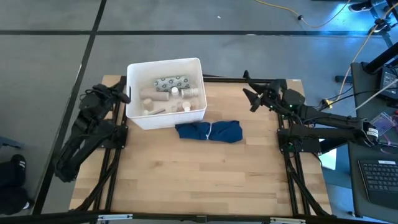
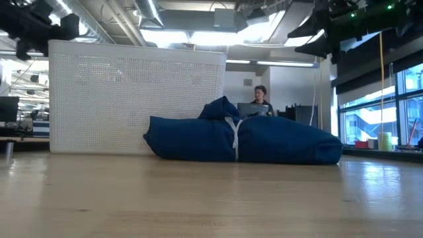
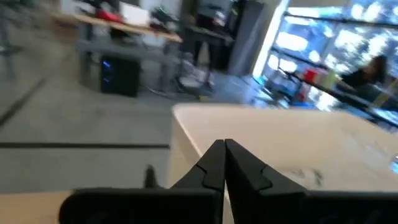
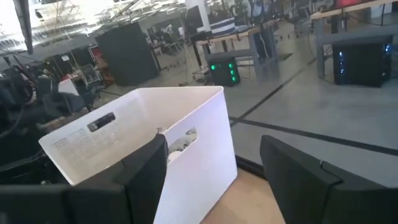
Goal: Pick & place medical supplies in basket/bin
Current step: Return to Home Position
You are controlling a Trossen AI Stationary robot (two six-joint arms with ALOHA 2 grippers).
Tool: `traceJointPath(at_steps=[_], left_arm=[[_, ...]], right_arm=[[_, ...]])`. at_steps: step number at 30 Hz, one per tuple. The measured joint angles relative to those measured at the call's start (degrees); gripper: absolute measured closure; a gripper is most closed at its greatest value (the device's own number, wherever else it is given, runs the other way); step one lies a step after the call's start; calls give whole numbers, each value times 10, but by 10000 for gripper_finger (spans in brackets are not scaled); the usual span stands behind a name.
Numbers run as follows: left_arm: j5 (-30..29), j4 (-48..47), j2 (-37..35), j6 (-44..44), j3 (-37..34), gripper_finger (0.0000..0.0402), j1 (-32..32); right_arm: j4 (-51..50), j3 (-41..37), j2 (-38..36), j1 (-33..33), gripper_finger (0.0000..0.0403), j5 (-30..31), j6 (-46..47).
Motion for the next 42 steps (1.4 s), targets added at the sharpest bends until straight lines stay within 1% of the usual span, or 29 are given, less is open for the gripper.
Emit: traceJointPath(at_steps=[3,6,16,19,24,31,32,36,38,40,42], left_arm=[[37,27,0,-9,-20,398,-1],[65,31,0,-26,-41,398,-1],[63,105,-1,-38,-87,398,-1],[49,114,-1,-35,-97,395,-1],[49,138,-1,-40,-113,395,-1],[70,199,0,-38,-128,396,-1],[63,195,0,-34,-125,398,-1],[-10,182,0,27,-96,400,-1],[-54,159,0,50,-78,399,-1],[-87,145,0,54,-64,397,-1],[-141,129,0,58,-49,398,-1]], right_arm=[[-6,0,0,0,147,0,1],[-6,0,0,0,147,0,1],[-14,0,0,0,147,0,0],[-22,0,0,0,147,0,0],[-25,0,-1,0,147,0,0],[-25,0,0,0,147,0,0],[-25,0,0,0,147,0,0],[-25,0,0,0,147,0,2],[-25,0,0,0,147,0,2],[-25,0,0,0,147,0,3],[-25,0,0,0,147,0,2]])
